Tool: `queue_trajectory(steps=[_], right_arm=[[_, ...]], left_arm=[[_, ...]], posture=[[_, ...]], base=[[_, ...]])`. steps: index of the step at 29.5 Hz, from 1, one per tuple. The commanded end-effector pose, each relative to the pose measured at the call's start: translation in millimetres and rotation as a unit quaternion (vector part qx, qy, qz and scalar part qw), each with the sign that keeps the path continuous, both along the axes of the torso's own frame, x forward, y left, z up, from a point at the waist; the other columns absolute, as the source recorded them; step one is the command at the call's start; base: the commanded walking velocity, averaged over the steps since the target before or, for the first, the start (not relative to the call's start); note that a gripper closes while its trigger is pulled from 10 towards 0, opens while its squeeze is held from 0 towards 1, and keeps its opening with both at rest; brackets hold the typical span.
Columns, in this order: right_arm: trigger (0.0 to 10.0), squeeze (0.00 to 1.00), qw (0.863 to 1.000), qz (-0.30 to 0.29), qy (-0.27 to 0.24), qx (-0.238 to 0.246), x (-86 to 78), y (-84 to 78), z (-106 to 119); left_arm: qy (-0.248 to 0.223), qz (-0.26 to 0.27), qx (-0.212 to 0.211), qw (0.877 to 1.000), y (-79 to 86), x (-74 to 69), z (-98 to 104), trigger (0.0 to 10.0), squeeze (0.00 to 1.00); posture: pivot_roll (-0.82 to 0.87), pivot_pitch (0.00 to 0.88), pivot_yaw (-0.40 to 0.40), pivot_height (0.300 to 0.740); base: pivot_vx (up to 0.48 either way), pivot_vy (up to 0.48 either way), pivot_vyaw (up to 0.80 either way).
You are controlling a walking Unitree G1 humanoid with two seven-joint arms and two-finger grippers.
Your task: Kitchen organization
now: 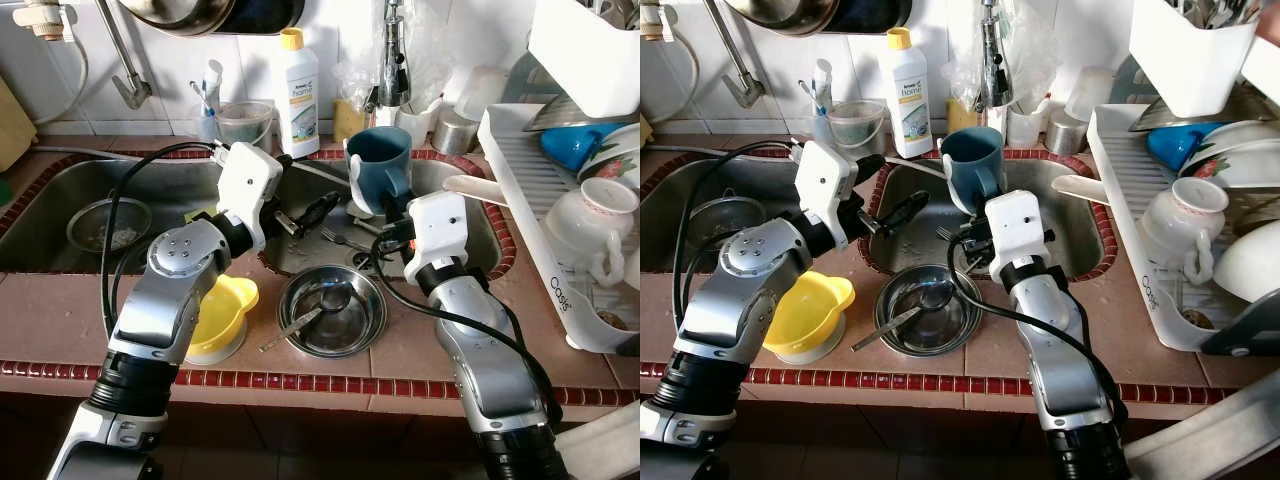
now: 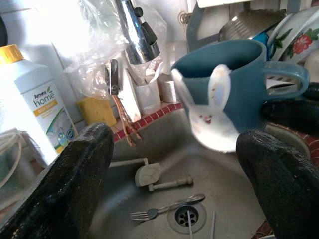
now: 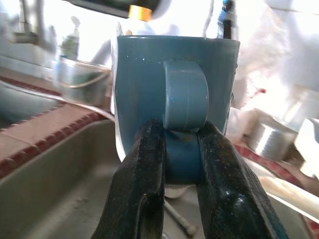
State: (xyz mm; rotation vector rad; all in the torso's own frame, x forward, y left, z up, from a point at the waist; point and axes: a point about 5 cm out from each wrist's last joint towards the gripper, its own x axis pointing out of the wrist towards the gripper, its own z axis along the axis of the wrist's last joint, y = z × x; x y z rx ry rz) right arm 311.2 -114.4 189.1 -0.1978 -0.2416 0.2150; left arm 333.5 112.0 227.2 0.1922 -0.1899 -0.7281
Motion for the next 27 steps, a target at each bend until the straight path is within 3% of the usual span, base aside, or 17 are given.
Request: queue_trajectory(steps=[1, 11, 27], right_arm=[[10.0, 0.00, 1.000, -0.015, 0.001, 0.008, 1.2, -5.8, 0], [10.0, 0.00, 0.999, -0.029, 0.025, 0.002, 8.1, -25.4, -10], [10.0, 0.00, 0.996, 0.041, 0.072, 0.019, 7.0, -21.5, -24]], left_arm=[[-0.003, -0.003, 0.008, 1.000, 2.3, -1.9, 1, 10.0, 0.00], [0.007, -0.029, 0.012, 0.999, -2.8, -12.6, -4, 10.0, 0.00], [0.032, -0.083, 0.013, 0.996, -21.0, -41.8, -9, 10.0, 0.00]], posture=[[-0.14, 0.087, 0.082, 0.740], [-0.14, 0.139, 0.072, 0.740], [-0.13, 0.285, 0.061, 0.740]], base=[[0.000, 0.000, 0.00], [0.000, 0.000, 0.00], [0.000, 0.000, 0.00]])
